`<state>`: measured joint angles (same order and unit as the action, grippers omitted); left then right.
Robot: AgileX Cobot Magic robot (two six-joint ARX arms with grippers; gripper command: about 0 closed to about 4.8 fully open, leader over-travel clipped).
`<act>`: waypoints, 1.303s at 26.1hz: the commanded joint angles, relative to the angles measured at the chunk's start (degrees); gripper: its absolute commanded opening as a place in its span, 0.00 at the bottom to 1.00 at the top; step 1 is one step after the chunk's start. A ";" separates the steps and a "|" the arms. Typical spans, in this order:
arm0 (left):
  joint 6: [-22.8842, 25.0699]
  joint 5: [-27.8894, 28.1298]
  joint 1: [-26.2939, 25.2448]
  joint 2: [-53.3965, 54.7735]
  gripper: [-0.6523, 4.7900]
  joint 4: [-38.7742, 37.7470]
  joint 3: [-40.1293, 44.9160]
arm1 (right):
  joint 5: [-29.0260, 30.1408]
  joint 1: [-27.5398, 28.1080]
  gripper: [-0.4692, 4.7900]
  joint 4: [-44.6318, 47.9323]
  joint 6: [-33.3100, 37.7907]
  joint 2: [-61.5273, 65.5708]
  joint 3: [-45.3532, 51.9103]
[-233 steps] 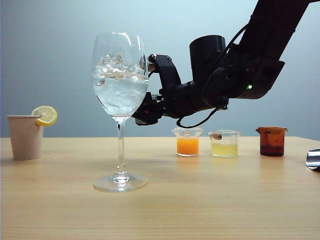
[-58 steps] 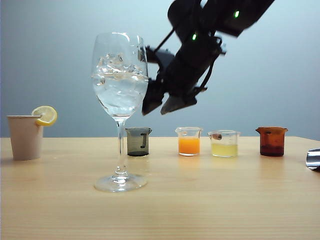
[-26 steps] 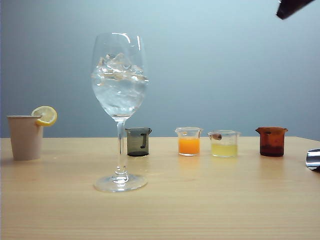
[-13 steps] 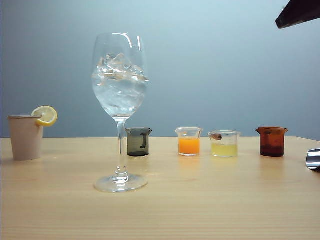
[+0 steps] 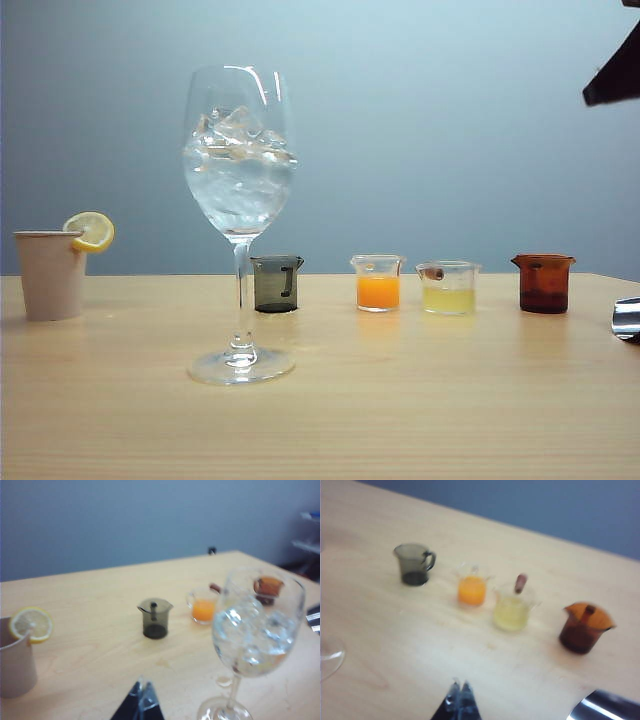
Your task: Pick up the first measuring cup from the left, pour the coconut rum inside into the goblet, and finally put the measuring cup back in its original place.
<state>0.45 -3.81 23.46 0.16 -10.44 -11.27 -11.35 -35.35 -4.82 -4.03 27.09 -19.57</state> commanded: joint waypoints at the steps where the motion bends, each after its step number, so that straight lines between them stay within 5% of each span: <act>1: -1.40 0.07 -0.11 -0.02 0.11 3.50 2.36 | 0.57 -0.02 0.09 -0.96 0.81 -0.02 -0.20; 15: -2.60 2.29 -0.52 -0.02 0.11 14.75 7.23 | 0.92 0.00 0.09 -0.98 0.83 0.00 -0.20; 19: -2.73 2.91 -8.20 -0.02 0.11 21.22 10.84 | 0.98 0.00 0.09 -0.96 0.83 0.00 -0.22; 27: -2.40 3.17 -21.99 -0.02 0.11 15.21 10.86 | 0.94 0.00 0.09 -0.98 0.81 0.00 -0.20; 34: -2.38 5.81 -23.71 -0.02 0.11 11.69 10.86 | 0.96 0.00 0.09 -0.96 0.81 0.00 -0.22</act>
<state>-2.17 0.97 -0.67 0.08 1.93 -0.19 -10.46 -35.33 -6.44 -3.46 27.09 -19.57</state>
